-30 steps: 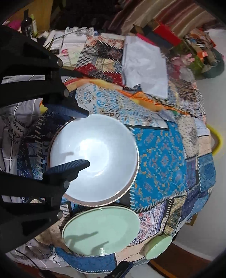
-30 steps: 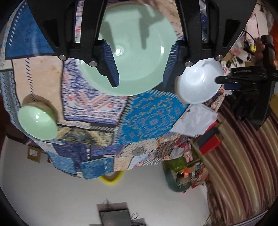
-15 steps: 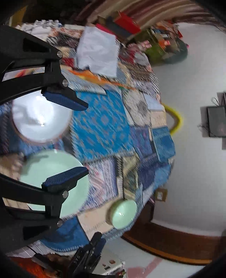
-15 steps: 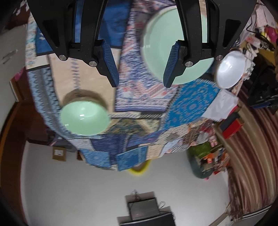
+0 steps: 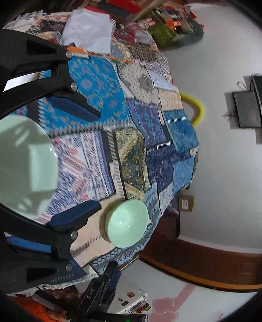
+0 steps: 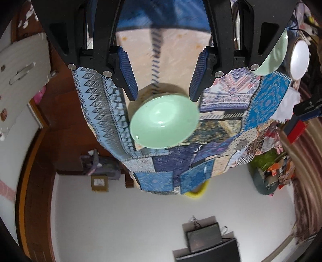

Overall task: Organize plates and bowls
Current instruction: 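Move both grippers toward the mint green bowl, then grasp the mint green bowl rim with the left gripper while the right grasps too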

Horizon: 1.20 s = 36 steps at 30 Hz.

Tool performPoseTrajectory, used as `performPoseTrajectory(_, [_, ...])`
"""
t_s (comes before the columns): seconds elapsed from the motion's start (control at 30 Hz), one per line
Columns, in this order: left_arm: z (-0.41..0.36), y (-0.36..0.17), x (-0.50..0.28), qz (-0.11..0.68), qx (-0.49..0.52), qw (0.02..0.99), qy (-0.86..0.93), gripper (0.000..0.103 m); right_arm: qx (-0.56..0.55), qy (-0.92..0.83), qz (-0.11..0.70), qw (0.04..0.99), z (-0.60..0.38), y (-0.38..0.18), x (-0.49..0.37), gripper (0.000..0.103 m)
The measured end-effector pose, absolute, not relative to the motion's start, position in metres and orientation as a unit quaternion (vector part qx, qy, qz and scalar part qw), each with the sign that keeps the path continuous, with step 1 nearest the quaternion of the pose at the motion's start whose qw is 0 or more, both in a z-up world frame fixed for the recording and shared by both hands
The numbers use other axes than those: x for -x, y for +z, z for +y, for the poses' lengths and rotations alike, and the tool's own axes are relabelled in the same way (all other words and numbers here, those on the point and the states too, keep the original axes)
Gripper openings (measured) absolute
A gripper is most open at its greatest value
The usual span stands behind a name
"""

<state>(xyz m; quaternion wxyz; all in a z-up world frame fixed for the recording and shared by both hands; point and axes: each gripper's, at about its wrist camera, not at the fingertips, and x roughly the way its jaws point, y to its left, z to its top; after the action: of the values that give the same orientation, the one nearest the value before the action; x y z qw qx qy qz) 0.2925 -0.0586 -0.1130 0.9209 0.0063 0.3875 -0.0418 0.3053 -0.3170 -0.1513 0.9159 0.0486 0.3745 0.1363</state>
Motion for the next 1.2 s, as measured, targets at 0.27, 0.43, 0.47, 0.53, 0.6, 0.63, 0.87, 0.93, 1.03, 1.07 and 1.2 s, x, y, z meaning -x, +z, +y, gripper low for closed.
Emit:
performPoseTrajectory(0.27, [-0.101, -0.156, -0.354, 0.429, -0.033, 0.900, -0.073, 0.086, -0.051, 0.130, 0.397, 0.907, -0.320, -0.181, -0.353, 0.050])
performPoseTrajectory(0.43, [-0.113, -0.184, -0.380, 0.449, -0.037, 0.889, -0.077, 0.086, -0.059, 0.126, 0.414, 0.899, -0.325, -0.201, -0.380, 0.036])
performPoseTrajectory(0.47, [-0.115, -0.189, -0.384, 0.453, -0.038, 0.887, -0.079, 0.086, -0.059, 0.125, 0.417, 0.898, -0.326, -0.203, -0.384, 0.032])
performPoseTrajectory(0.53, [-0.118, -0.195, -0.391, 0.458, -0.036, 0.884, -0.085, 0.086, -0.063, 0.126, 0.422, 0.896, -0.328, -0.209, -0.391, 0.027])
performPoseTrajectory(0.6, [-0.120, -0.199, -0.394, 0.459, -0.035, 0.883, -0.089, 0.086, -0.066, 0.131, 0.425, 0.893, -0.327, -0.212, -0.395, 0.025])
performPoseTrajectory(0.63, [-0.122, -0.202, -0.397, 0.460, -0.036, 0.883, -0.090, 0.086, -0.066, 0.135, 0.425, 0.892, -0.326, -0.213, -0.397, 0.023])
performPoseTrajectory(0.87, [-0.123, -0.211, -0.403, 0.470, -0.021, 0.877, -0.096, 0.086, -0.046, 0.149, 0.424, 0.892, -0.317, -0.214, -0.391, 0.019])
performPoseTrajectory(0.93, [-0.123, -0.213, -0.404, 0.476, -0.016, 0.874, -0.097, 0.086, -0.046, 0.158, 0.427, 0.889, -0.315, -0.215, -0.388, 0.019])
performPoseTrajectory(1.03, [-0.125, -0.218, -0.405, 0.481, -0.015, 0.871, -0.098, 0.086, -0.045, 0.177, 0.430, 0.884, -0.309, -0.215, -0.379, 0.019])
performPoseTrajectory(1.07, [-0.125, -0.219, -0.404, 0.483, -0.016, 0.870, -0.097, 0.086, -0.045, 0.185, 0.432, 0.882, -0.307, -0.216, -0.375, 0.019])
performPoseTrajectory(1.2, [-0.127, -0.229, -0.403, 0.499, -0.017, 0.860, -0.101, 0.070, -0.045, 0.209, 0.435, 0.874, -0.297, -0.217, -0.364, 0.019])
